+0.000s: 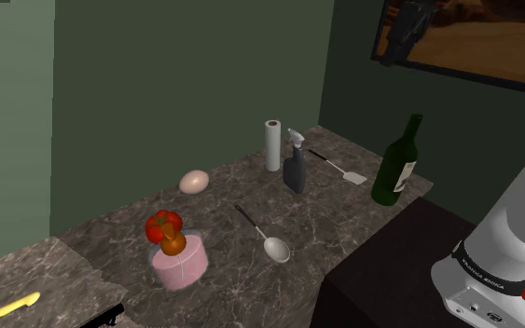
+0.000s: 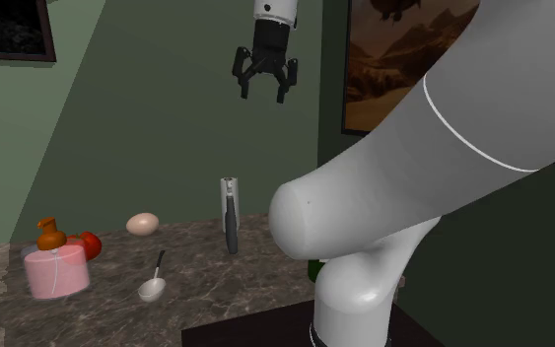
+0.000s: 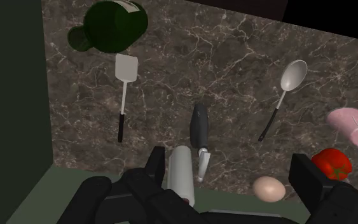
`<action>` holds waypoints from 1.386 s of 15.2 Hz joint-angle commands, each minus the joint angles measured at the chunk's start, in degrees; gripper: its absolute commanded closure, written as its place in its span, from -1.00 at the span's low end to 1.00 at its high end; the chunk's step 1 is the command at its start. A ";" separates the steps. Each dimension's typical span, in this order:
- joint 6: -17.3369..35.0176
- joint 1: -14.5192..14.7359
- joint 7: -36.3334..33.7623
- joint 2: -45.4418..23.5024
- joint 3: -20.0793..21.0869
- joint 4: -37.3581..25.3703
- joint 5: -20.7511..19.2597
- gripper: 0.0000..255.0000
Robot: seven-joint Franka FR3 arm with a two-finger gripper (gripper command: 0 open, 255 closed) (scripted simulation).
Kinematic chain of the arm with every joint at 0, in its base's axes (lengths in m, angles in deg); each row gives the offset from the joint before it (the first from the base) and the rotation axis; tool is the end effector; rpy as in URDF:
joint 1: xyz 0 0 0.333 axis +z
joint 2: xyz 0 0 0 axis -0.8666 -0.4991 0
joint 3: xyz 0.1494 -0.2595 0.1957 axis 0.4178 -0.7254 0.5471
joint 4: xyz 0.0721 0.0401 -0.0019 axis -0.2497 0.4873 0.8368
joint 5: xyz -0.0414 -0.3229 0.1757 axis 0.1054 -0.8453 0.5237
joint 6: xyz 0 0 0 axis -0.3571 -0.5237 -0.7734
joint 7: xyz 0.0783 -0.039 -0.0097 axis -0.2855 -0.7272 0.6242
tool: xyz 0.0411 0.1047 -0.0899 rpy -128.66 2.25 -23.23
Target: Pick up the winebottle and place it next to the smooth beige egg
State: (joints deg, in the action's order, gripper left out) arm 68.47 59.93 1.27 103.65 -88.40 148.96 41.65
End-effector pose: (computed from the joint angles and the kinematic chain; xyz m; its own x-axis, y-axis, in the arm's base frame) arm 0.2546 0.0145 0.6388 0.9775 0.1062 0.1825 0.1231 -0.9888 -0.0839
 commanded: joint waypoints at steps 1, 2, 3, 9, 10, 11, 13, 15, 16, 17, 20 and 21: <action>0.00 0.00 0.00 0.00 0.00 0.00 0.00 -1.00; 0.66 -0.37 0.78 0.64 -0.68 1.64 -0.66 -1.00; 1.33 -0.76 1.56 1.23 -1.37 3.24 -1.35 -1.00; 5.57 -3.56 6.25 3.96 -5.87 11.94 -6.01 -1.00; 6.33 -4.11 7.05 4.25 -6.69 13.24 -6.88 -1.00; 7.12 -4.69 7.85 4.48 -7.52 14.49 -7.77 -1.00; 8.75 -5.92 9.47 4.78 -9.24 16.86 -9.61 -1.00; 10.50 -7.23 11.10 4.84 -11.06 19.05 -11.55 -1.00; 11.42 -7.92 11.92 4.76 -12.00 20.06 -12.56 -1.00; 12.37 -8.63 12.74 4.61 -12.95 21.03 -13.58 -1.00; 14.69 -9.76 13.97 4.13 -14.55 23.08 -15.25 -1.00; 15.51 -9.80 13.96 4.00 -14.67 23.78 -15.36 -1.00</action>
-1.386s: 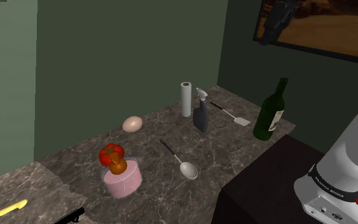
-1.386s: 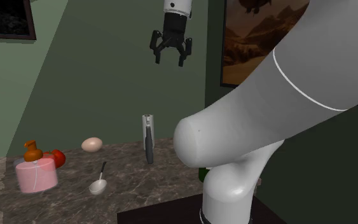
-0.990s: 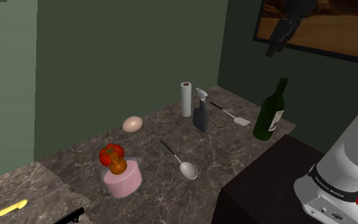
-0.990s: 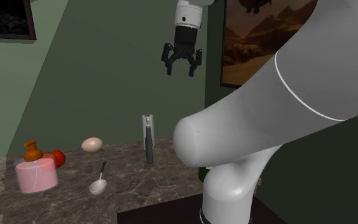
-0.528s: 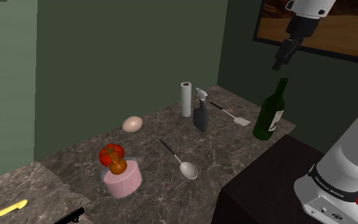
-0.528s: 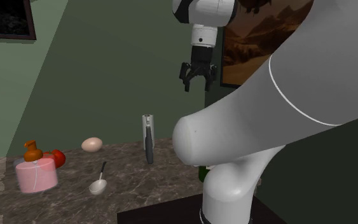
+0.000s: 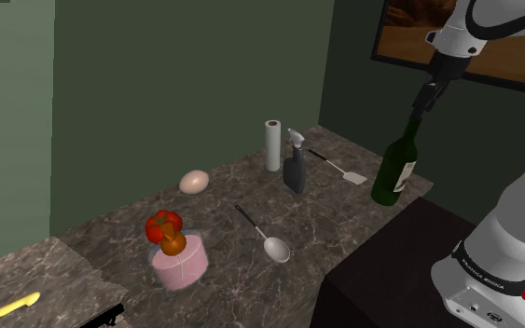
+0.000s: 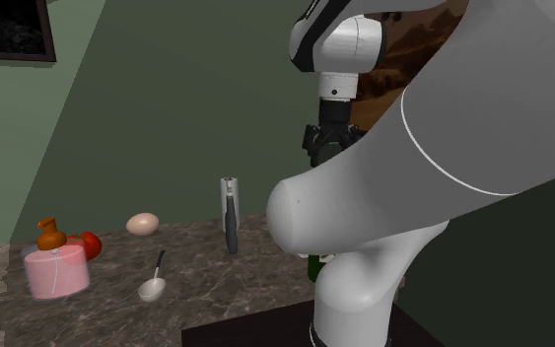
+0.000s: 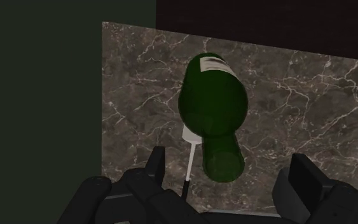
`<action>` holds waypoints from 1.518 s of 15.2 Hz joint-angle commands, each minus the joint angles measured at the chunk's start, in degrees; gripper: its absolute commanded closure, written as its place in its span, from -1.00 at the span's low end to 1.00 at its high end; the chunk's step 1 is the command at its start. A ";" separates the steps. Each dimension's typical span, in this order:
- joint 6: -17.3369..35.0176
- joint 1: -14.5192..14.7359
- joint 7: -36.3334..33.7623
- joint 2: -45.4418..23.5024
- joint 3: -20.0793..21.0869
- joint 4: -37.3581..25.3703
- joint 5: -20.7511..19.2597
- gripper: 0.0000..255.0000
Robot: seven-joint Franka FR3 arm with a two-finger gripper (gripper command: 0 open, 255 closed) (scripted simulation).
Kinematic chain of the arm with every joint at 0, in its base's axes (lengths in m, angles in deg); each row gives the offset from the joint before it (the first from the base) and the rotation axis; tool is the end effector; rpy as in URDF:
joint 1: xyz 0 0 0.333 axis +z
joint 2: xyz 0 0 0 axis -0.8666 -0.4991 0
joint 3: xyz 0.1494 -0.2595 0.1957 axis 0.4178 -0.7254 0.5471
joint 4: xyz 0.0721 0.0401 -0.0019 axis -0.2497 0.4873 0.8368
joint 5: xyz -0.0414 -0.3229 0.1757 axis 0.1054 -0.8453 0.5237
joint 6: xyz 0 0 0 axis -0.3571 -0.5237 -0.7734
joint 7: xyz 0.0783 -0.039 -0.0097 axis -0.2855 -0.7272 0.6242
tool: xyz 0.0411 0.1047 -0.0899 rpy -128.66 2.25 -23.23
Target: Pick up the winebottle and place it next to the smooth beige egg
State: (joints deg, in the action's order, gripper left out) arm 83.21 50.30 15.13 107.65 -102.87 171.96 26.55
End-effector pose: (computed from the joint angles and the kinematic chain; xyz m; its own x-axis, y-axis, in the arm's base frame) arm 0.2202 -0.1264 0.4862 0.9938 0.0563 0.0954 0.0573 -0.9983 -0.0074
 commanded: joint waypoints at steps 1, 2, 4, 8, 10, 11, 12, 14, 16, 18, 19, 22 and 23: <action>1.61 -0.20 0.08 -0.14 -0.33 1.47 -0.37 -1.00; 2.45 -0.23 0.07 -0.31 -0.46 2.15 -0.48 -1.00; 4.16 -0.30 0.04 -0.70 -0.72 3.47 -0.71 -1.00; 5.54 -0.35 0.03 -1.06 -0.94 4.49 -0.89 -1.00; 5.54 -0.35 0.03 -1.06 -0.94 4.49 -0.89 -1.00; 5.54 -0.35 0.03 -1.06 -0.94 4.49 -0.89 -1.00; 5.54 -0.35 0.03 -1.06 -0.94 4.49 -0.89 -1.00; 5.52 -0.35 0.02 -1.05 -0.93 4.49 -0.89 1.00; 5.52 -0.35 0.02 -1.05 -0.93 4.49 -0.89 1.00; 5.52 -0.34 0.02 -1.05 -0.93 4.49 -0.88 1.00; 5.52 -0.34 0.01 -1.05 -0.92 4.49 -0.88 1.00; 5.52 -0.34 0.01 -1.05 -0.92 4.49 -0.88 1.00; 5.54 -0.35 0.03 -1.06 -0.94 4.49 -0.89 1.00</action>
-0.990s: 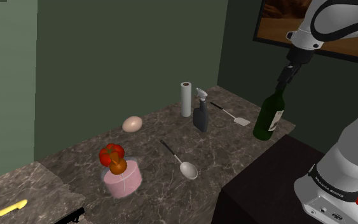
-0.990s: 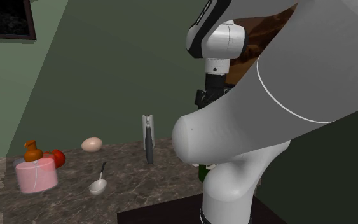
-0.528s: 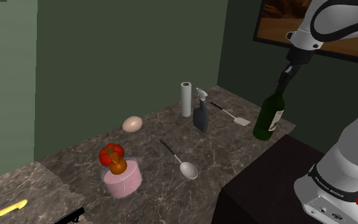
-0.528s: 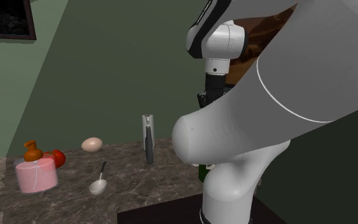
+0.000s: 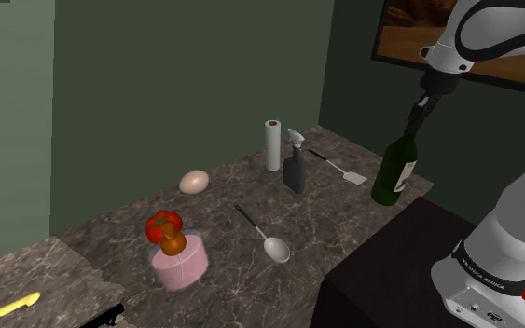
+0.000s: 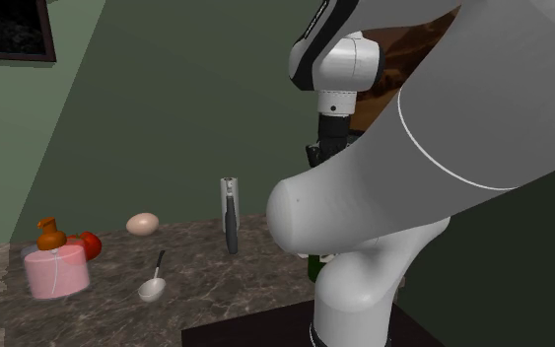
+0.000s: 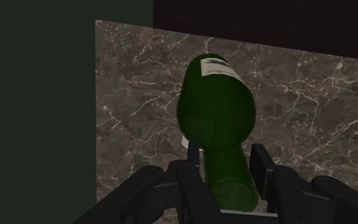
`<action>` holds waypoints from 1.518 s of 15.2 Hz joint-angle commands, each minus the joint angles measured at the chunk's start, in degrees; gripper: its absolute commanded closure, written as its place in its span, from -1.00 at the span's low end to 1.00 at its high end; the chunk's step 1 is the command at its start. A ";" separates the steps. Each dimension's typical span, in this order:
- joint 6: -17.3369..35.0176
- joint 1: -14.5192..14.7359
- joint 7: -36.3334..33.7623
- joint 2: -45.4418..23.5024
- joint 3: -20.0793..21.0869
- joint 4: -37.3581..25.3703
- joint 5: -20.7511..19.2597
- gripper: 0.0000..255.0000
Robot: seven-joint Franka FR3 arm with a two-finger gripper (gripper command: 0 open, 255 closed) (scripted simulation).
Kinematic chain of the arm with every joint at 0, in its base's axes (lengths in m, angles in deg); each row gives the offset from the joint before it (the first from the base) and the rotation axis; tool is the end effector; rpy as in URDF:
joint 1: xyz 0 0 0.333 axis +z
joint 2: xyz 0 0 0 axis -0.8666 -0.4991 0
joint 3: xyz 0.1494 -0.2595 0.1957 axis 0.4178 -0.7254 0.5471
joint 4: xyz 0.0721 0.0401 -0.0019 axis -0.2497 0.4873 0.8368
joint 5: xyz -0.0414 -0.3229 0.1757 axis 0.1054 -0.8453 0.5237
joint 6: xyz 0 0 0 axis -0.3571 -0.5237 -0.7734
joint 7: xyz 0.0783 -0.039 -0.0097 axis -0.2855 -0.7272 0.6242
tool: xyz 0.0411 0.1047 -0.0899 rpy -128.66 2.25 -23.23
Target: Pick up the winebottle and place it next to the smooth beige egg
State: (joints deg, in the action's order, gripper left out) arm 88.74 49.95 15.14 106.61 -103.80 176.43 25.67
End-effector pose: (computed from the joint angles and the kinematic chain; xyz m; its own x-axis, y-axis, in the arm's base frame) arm 0.2234 -0.1272 0.4544 0.9939 0.0558 0.0955 0.0566 -0.9984 -0.0060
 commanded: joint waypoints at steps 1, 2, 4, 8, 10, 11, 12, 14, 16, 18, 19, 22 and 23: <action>-0.83 0.07 0.00 0.13 0.14 -0.67 0.13 1.00; -1.64 0.13 -0.01 0.24 0.29 -1.38 0.27 1.00; -3.25 0.26 -0.04 0.42 0.57 -2.81 0.53 1.00; -6.37 0.53 -0.08 0.58 1.11 -5.78 1.04 1.00; -7.89 0.66 -0.09 0.57 1.35 -7.32 1.28 1.00; -8.64 0.72 -0.10 0.54 1.48 -8.10 1.39 1.00; -9.38 0.79 -0.10 0.49 1.59 -8.88 1.51 1.00; -10.84 0.91 -0.11 0.36 1.82 -10.48 1.73 1.00; -12.28 1.04 -0.12 0.18 2.04 -12.11 1.95 1.00; -13.71 1.16 -0.12 -0.06 2.25 -13.77 2.16 1.00; -14.41 1.22 -0.12 -0.20 2.35 -14.61 2.26 1.00; -16.50 1.40 -0.12 -0.68 2.63 -17.19 2.56 1.00; -17.20 1.46 -0.12 -0.86 2.72 -18.06 2.65 1.00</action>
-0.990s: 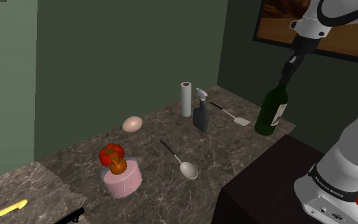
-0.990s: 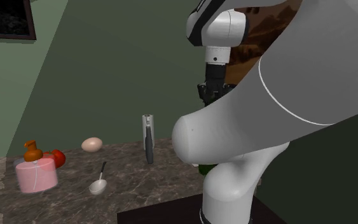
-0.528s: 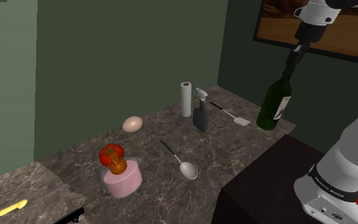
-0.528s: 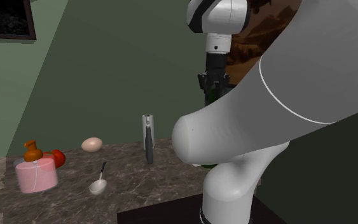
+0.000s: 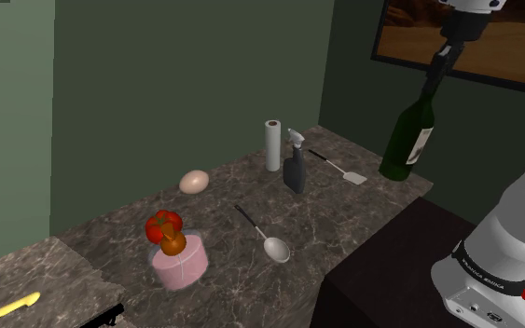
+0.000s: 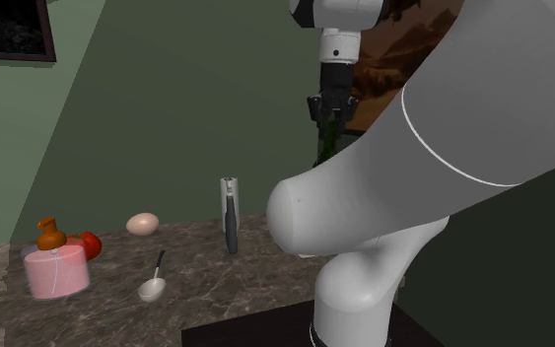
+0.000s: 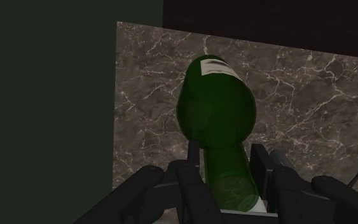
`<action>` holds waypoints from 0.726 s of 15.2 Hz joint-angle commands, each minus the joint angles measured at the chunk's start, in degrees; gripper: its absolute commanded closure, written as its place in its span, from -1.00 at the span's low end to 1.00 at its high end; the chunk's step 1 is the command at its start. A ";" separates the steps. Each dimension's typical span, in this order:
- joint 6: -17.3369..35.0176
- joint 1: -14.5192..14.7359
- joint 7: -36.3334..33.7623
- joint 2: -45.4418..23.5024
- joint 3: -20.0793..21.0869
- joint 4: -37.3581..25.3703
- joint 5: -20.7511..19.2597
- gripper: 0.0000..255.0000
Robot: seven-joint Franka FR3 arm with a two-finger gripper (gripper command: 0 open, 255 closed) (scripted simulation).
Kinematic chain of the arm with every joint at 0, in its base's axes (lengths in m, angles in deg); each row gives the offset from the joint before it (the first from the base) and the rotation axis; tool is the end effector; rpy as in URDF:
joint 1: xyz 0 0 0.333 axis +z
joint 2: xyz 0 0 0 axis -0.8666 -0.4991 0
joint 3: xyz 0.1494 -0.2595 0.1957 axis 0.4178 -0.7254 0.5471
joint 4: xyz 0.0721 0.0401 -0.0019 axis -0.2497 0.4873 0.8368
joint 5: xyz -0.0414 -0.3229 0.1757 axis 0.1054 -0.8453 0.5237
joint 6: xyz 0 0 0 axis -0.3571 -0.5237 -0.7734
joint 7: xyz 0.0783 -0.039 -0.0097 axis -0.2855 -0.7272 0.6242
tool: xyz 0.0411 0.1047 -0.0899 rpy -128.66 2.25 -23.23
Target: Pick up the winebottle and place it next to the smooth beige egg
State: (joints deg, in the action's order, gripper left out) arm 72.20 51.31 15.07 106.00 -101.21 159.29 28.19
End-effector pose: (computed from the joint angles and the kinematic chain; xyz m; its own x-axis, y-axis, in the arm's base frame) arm 0.2220 -0.1278 0.5639 0.9939 0.0559 0.0946 0.0567 -0.9984 -0.0062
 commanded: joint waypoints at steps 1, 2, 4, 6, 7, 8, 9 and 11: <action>-1.35 0.15 -0.04 -0.45 0.22 -1.80 0.23 1.00; -2.04 0.21 -0.04 -0.65 0.30 -2.69 0.32 1.00; -3.40 0.33 -0.03 -1.09 0.46 -4.49 0.50 1.00; -4.76 0.45 -0.02 -1.57 0.61 -6.33 0.67 1.00; -5.43 0.50 -0.01 -1.83 0.68 -7.26 0.76 1.00; -6.10 0.56 -0.01 -2.09 0.75 -8.20 0.84 1.00; -6.78 0.62 0.00 -2.37 0.82 -9.15 0.92 1.00; -8.12 0.73 0.02 -2.95 0.94 -11.07 1.08 1.00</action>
State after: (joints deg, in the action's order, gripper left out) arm 64.91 51.97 15.05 103.45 -100.32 149.45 29.18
